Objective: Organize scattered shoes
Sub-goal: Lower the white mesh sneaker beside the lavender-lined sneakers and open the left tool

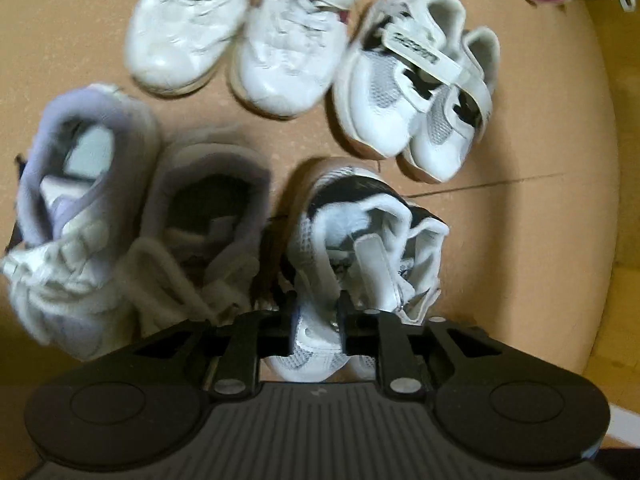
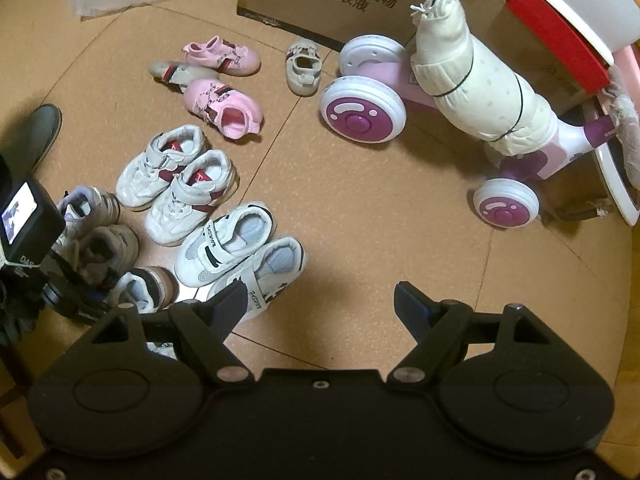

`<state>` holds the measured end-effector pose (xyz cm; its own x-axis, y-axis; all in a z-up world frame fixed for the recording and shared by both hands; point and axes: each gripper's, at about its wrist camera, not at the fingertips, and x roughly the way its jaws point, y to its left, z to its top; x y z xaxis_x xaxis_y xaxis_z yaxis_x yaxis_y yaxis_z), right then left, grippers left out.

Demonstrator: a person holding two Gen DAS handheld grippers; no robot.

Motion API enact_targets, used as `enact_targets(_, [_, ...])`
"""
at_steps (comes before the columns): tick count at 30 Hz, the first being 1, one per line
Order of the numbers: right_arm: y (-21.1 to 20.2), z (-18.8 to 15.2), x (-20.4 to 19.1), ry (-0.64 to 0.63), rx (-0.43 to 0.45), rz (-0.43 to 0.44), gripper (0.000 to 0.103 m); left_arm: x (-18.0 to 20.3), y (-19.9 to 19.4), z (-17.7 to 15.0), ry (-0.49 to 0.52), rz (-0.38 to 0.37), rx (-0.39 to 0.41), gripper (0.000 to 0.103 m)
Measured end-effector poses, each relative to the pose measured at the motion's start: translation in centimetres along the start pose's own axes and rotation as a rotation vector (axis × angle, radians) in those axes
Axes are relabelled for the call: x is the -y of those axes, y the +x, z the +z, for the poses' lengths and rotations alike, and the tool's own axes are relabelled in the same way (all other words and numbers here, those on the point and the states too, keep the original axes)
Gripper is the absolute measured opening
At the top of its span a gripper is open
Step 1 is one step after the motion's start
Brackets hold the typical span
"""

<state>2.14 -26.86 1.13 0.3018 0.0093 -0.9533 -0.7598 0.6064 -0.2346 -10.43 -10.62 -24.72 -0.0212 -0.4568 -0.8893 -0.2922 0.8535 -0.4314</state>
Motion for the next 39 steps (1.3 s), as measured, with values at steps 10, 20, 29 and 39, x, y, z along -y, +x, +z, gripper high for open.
enact_targets(10, [-1.0,1.0,0.1,0.0,0.038,-0.012,0.081,1.0,-5.2,1.6,0.08,-0.043,0.108,0.053])
enact_targets(20, [-1.7,1.0,0.7,0.019,0.057,-0.033,0.081,1.9,-9.0,4.0,0.32,0.06,0.229,0.053])
enact_targets(29, [-3.1,1.0,1.4,0.036,0.095,-0.044,0.081,10.6,-1.2,-2.2,1.032,0.192,0.177,0.053])
enact_targets(39, [-2.4,-1.0,3.1,0.069,0.063,-0.06,0.081,11.9,5.5,-0.7,1.111,0.248,0.066,0.023])
